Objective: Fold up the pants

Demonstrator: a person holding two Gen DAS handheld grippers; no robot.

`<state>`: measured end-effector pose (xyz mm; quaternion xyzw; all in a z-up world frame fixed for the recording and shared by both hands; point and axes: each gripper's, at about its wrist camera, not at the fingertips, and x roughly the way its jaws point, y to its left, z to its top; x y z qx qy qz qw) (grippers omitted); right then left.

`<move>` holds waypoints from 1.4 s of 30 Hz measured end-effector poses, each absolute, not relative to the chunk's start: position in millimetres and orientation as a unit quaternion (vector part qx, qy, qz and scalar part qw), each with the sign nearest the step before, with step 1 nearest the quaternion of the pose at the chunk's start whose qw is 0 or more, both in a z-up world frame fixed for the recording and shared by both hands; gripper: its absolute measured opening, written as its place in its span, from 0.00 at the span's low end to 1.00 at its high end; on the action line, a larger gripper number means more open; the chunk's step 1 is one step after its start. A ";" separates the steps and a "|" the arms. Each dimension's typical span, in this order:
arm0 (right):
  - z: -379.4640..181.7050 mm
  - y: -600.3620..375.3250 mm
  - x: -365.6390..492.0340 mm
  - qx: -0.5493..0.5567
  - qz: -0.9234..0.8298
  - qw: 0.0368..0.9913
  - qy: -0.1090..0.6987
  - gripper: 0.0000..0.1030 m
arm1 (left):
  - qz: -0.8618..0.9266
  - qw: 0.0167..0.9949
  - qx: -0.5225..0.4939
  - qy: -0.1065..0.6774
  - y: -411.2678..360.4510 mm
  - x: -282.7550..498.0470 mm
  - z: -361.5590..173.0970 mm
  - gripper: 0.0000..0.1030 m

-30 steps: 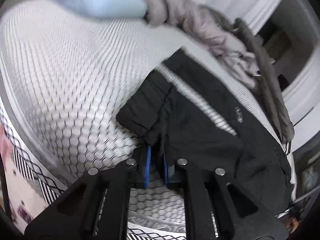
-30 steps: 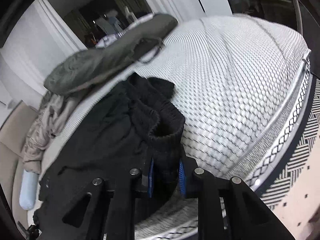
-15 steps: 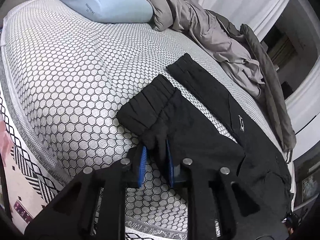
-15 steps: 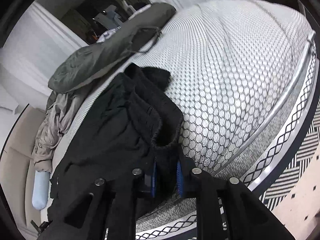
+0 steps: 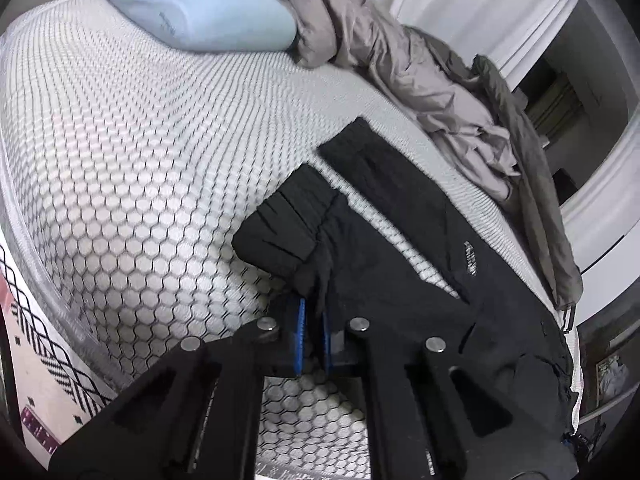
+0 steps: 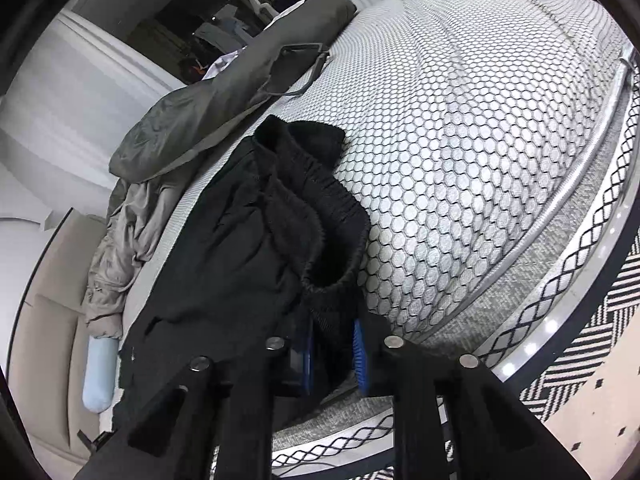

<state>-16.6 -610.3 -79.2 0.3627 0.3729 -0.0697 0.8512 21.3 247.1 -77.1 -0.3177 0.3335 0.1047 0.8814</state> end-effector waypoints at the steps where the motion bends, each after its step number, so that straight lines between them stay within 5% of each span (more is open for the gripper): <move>1: -74.8 -610.5 -18.1 0.365 -0.066 0.855 0.362 0.11 | 0.103 0.886 -0.311 0.327 246.0 20.5 -72.6 0.03; 11: -12.5 -613.7 -18.2 0.403 -0.031 0.889 0.217 0.10 | 0.086 0.900 -0.300 0.304 249.3 49.5 -17.8 0.02; 22: 32.1 -613.3 145.2 0.363 -0.076 0.895 0.248 0.11 | 0.076 0.902 -0.259 0.336 243.8 227.8 30.8 0.04; 24: 29.9 -615.6 192.2 0.355 -0.087 0.892 0.264 0.12 | 0.090 0.899 -0.249 0.349 243.3 264.1 21.8 0.10; 26: 21.5 -620.0 231.0 0.351 -0.097 0.888 0.280 0.19 | 0.094 0.891 -0.254 0.365 247.7 295.7 7.1 0.43; 27: 18.4 -620.4 251.8 0.342 -0.106 0.888 0.287 0.28 | 0.096 0.885 -0.263 0.373 251.7 303.6 -0.3 0.53; 28: 14.4 -621.6 267.3 0.333 -0.119 0.887 0.298 0.48 | 0.098 0.876 -0.282 0.379 258.0 307.7 -6.5 0.64; 32: 7.8 -620.4 277.1 0.329 -0.132 0.883 0.308 0.57 | 0.101 0.873 -0.277 0.388 268.8 293.9 -9.0 0.78; 38: 14.4 -586.0 221.4 0.294 -0.090 0.904 0.297 0.76 | 0.083 0.883 -0.257 0.385 261.7 243.3 -9.9 0.78; 42: 3.4 -560.2 177.1 0.305 -0.054 0.901 0.302 0.78 | 0.077 0.874 -0.276 0.394 248.3 224.2 -22.1 0.78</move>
